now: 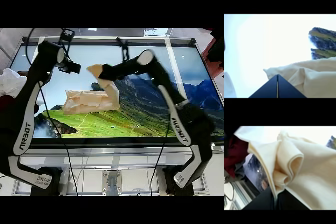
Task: Fold the shirts.
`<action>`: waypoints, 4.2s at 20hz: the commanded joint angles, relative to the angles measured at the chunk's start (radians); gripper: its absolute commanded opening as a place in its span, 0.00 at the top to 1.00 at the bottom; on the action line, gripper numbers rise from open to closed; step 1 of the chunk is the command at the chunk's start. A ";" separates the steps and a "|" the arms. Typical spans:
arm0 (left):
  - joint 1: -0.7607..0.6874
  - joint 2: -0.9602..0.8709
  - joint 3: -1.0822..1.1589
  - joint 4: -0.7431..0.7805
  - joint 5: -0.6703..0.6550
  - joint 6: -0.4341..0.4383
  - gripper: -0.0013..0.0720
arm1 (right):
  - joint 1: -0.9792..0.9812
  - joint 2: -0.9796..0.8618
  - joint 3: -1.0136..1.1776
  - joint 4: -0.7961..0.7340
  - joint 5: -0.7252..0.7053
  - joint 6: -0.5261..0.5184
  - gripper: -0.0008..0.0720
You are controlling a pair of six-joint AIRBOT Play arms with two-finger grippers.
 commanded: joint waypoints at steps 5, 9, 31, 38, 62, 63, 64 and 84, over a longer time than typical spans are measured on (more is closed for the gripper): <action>0.037 0.032 0.003 0.019 -0.044 -0.008 0.96 | 0.151 -0.221 0.001 0.438 -0.324 -0.151 0.39; 0.037 0.032 0.003 0.019 -0.043 -0.008 0.96 | 0.017 -0.200 0.001 0.437 -0.166 -0.153 0.36; 0.037 0.032 0.003 0.019 -0.023 -0.004 0.96 | -0.153 -0.355 0.000 0.097 0.224 0.086 0.04; 0.037 0.032 0.003 0.019 -0.041 0.022 0.96 | -0.078 -0.366 0.001 0.219 0.167 0.032 0.95; 0.037 0.020 0.002 -0.093 -0.105 0.044 0.96 | -1.074 0.246 -0.062 -0.890 0.810 0.179 0.96; 0.037 0.019 0.002 -0.100 -0.110 0.044 0.96 | -1.073 0.246 -0.094 -0.928 0.810 0.179 0.96; 0.037 0.020 0.002 -0.106 -0.113 0.043 0.96 | -1.066 0.246 -0.130 -0.953 0.810 0.179 0.96; 0.037 0.019 0.002 -0.146 -0.137 0.043 0.96 | -0.914 0.364 -0.348 -0.755 0.766 0.169 0.42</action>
